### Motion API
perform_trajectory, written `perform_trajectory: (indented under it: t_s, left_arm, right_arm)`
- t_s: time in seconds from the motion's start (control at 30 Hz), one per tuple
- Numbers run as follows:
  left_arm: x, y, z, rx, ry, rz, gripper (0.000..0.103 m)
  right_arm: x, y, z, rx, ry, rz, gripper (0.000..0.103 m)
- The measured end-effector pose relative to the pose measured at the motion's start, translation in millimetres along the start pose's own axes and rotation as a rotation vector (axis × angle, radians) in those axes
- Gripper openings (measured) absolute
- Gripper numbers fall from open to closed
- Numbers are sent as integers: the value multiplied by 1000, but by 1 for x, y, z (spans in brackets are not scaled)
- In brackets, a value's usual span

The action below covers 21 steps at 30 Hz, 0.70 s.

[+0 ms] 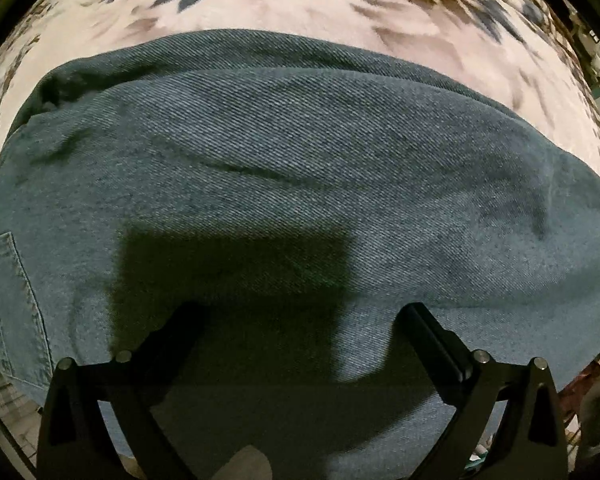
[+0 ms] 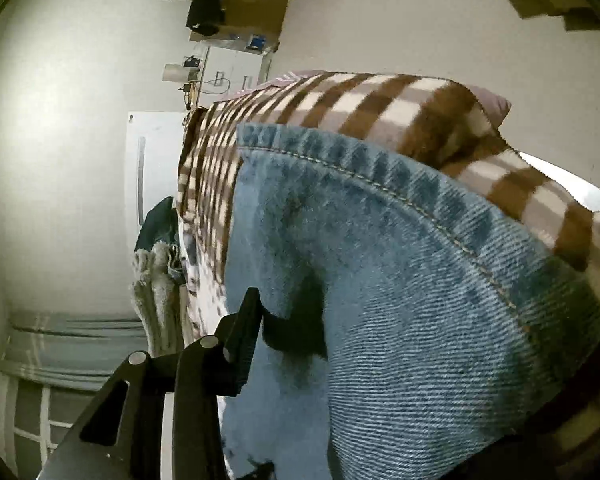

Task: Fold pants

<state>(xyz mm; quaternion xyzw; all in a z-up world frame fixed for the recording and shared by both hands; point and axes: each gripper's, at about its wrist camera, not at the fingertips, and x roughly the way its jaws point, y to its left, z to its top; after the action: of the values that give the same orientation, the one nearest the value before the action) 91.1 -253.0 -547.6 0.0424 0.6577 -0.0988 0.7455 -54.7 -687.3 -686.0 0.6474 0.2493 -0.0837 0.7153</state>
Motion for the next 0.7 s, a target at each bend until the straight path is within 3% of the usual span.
perform_trajectory:
  t_s: [0.07, 0.13, 0.17, 0.2, 0.27, 0.37, 0.47, 0.57, 0.7]
  left_arm:
    - [2, -1, -7, -4, 1, -1, 103]
    - [1, -1, -7, -8, 3, 0, 103]
    - [-2, -1, -8, -11, 2, 0, 103]
    - [-3, 0, -5, -13, 1, 1, 103]
    - [-3, 1, -5, -14, -4, 2, 103]
    - [-1, 9, -4, -18, -20, 2, 103]
    - [-3, 9, -8, -11, -39, 7, 103]
    - [-8, 5, -13, 7, -51, 9, 103]
    - [-29, 15, -14, -43, -75, -31, 103]
  right_arm:
    - [-7, 9, -4, 1, -14, 84, 27]
    - [-9, 23, -7, -42, -8, 113, 28]
    - [-7, 25, -9, -50, 0, 120, 31]
    - [-3, 23, -8, -46, -3, 104, 47]
    - [9, 12, -5, -6, -7, 60, 59]
    - [17, 5, 1, -1, -14, 60, 53]
    - [13, 11, -5, -9, -31, 11, 20]
    - [-6, 21, -11, -11, -54, -5, 17]
    - [-30, 68, -27, -67, -77, -23, 15]
